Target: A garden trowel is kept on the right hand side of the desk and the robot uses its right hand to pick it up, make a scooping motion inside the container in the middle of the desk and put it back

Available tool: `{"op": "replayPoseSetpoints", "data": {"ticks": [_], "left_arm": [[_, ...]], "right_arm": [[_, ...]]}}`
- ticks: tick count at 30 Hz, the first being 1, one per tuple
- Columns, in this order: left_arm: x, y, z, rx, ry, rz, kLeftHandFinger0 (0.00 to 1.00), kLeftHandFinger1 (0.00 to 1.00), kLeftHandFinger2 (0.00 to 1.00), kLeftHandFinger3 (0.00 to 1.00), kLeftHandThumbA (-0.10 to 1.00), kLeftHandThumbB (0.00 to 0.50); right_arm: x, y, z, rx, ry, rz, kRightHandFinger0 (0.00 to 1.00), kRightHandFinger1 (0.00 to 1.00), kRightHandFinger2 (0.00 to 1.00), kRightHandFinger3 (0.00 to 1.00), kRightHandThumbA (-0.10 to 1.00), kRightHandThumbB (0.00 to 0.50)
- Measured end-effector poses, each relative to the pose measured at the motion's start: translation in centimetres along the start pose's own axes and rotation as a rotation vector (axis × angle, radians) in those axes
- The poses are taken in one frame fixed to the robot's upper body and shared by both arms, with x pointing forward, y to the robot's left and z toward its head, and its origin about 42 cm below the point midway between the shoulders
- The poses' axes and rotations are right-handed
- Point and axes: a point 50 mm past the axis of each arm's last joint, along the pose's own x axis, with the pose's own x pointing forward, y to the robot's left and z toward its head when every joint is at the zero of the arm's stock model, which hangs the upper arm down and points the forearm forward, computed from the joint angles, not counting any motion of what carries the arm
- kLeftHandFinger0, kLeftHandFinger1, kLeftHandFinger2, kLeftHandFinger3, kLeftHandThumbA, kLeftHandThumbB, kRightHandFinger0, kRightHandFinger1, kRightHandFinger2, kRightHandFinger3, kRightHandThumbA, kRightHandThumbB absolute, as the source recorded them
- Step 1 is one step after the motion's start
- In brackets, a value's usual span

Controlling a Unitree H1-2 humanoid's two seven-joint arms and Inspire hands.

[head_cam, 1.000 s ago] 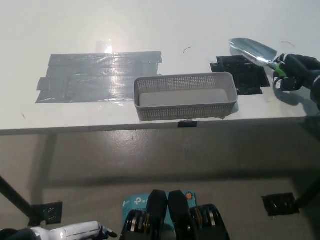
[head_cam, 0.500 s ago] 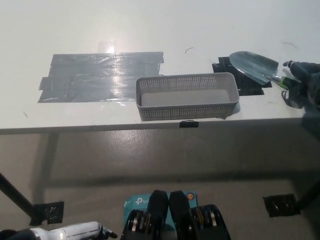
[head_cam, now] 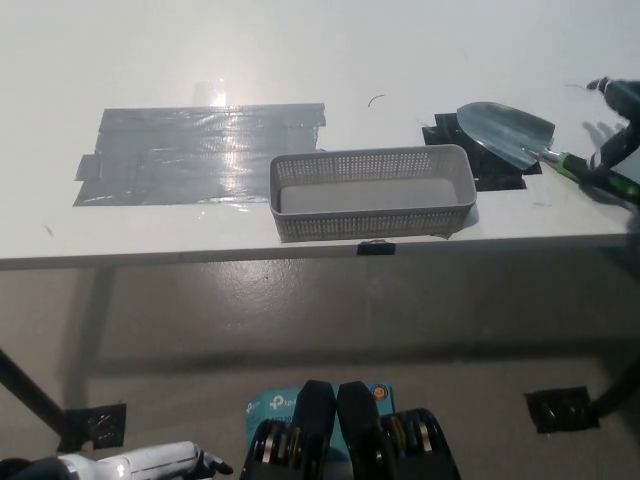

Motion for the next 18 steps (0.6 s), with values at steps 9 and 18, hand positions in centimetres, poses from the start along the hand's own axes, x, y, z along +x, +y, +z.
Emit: {"op": "replayPoseSetpoints", "data": {"ticks": [9, 18], "left_arm": [[0.0, -0.2, -0.1, -0.003, 0.002, -0.004, 1.00, 1.00, 0.98, 1.00, 1.00, 0.498], [0.1, -0.6, -0.3, -0.012, 0.006, -0.012, 1.00, 1.00, 0.98, 1.00, 1.00, 0.499]], "right_arm": [[-5.7, -4.4, -0.5, 0.026, -0.141, -0.141, 1.00, 1.00, 1.00, 1.00, 0.62, 0.403], [-11.1, 7.7, 0.2, 0.178, -0.275, -0.077, 1.00, 1.00, 1.00, 1.00, 0.47, 0.231]]}}
